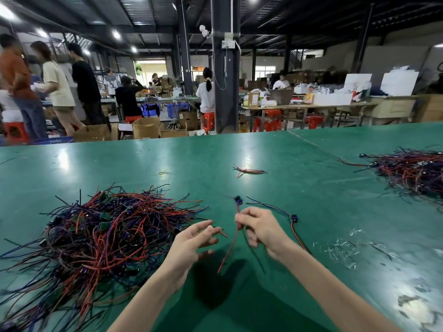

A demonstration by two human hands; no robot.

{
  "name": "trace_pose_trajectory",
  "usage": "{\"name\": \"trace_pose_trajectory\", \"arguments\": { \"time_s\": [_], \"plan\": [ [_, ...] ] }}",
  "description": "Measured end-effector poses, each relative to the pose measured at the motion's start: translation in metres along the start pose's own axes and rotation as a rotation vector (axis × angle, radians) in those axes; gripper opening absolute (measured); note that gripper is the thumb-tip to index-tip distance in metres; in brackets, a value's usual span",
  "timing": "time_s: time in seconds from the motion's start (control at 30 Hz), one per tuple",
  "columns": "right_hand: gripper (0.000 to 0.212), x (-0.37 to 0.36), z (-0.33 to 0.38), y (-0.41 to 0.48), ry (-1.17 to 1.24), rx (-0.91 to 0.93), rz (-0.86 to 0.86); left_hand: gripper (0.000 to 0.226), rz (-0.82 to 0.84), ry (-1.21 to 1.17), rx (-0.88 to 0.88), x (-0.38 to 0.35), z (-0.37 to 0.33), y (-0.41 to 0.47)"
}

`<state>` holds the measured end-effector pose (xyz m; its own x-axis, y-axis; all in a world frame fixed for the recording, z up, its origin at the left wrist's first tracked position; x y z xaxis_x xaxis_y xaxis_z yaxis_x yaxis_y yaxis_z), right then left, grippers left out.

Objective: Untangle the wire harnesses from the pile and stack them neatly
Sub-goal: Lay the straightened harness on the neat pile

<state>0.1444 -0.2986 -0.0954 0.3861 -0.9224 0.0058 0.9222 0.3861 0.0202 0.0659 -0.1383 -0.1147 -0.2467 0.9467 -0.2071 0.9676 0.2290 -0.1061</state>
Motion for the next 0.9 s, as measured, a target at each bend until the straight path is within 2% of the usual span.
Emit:
{"name": "trace_pose_trajectory", "arguments": {
  "time_s": [0.1, 0.2, 0.3, 0.4, 0.7, 0.9],
  "plan": [
    [0.021, 0.047, 0.014, 0.017, -0.155, 0.049, -0.217, 0.017, -0.007, -0.007, 0.017, -0.002, -0.005, 0.002],
    [0.021, 0.094, 0.007, 0.029, -0.465, -0.055, -0.360, 0.015, -0.024, -0.009, 0.042, -0.003, -0.004, 0.001],
    [0.014, 0.120, -0.005, 0.032, -0.839, -0.241, -0.394, 0.016, -0.047, 0.000, 0.056, 0.002, -0.002, -0.001],
    [0.011, 0.127, -0.009, 0.033, -0.979, -0.360, -0.372, 0.017, -0.049, 0.010, 0.062, 0.004, -0.002, 0.000],
    [0.016, 0.125, -0.001, 0.024, -1.187, -0.418, -0.387, 0.018, -0.047, 0.051, 0.062, -0.001, -0.006, -0.002],
    [0.025, 0.124, -0.007, 0.028, -1.108, -0.362, -0.480, 0.018, -0.051, 0.060, 0.070, 0.001, -0.004, -0.004]
  ]
}}
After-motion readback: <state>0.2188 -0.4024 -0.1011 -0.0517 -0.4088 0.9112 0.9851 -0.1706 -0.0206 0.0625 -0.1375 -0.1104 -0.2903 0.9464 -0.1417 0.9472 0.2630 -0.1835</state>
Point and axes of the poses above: each hand's wrist, its own y-axis towards the middle knuckle, its own x-axis out of the back of the hand, z = x × y, the point moved 1 cm from there along y, towards the middle knuckle, and after that the axes turned 1 degree about -z, right-handed, at the moved point
